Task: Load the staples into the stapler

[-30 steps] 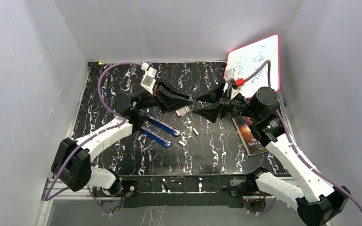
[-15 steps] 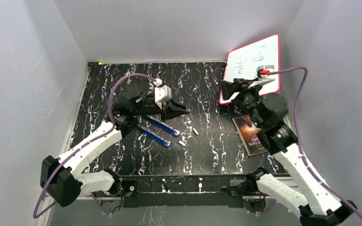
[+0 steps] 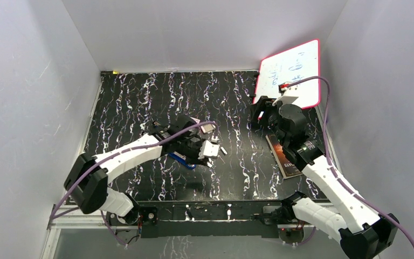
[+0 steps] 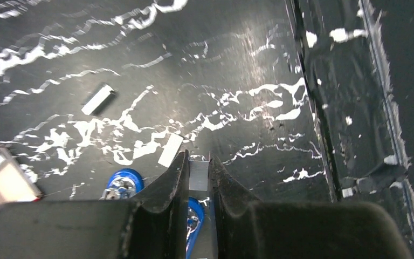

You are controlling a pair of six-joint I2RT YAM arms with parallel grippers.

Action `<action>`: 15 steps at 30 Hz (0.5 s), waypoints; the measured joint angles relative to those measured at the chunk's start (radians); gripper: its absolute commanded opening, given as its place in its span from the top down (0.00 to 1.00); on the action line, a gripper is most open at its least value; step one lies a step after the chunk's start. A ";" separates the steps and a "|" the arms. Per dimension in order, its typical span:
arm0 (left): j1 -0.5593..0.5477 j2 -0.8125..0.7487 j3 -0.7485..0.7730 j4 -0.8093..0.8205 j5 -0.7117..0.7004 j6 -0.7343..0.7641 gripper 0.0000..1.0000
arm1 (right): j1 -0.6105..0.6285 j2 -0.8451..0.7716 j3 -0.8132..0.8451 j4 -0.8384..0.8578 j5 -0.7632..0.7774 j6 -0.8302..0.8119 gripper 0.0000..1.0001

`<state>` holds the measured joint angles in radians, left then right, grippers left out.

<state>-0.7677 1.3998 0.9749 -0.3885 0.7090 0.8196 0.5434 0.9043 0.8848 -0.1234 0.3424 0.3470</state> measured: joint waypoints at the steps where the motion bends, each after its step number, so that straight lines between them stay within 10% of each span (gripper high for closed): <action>1: -0.012 0.020 0.000 -0.014 -0.021 0.021 1.00 | 0.000 -0.004 0.000 0.000 0.002 0.002 0.29; 15: -0.121 0.214 0.018 -0.095 -0.238 0.182 1.00 | -0.013 -0.031 0.000 -0.002 0.014 0.018 0.29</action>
<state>-0.8886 1.6142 0.9932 -0.4839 0.4706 1.0012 0.5304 0.8738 0.8848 -0.1249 0.3569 0.3653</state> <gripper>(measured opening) 0.120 0.710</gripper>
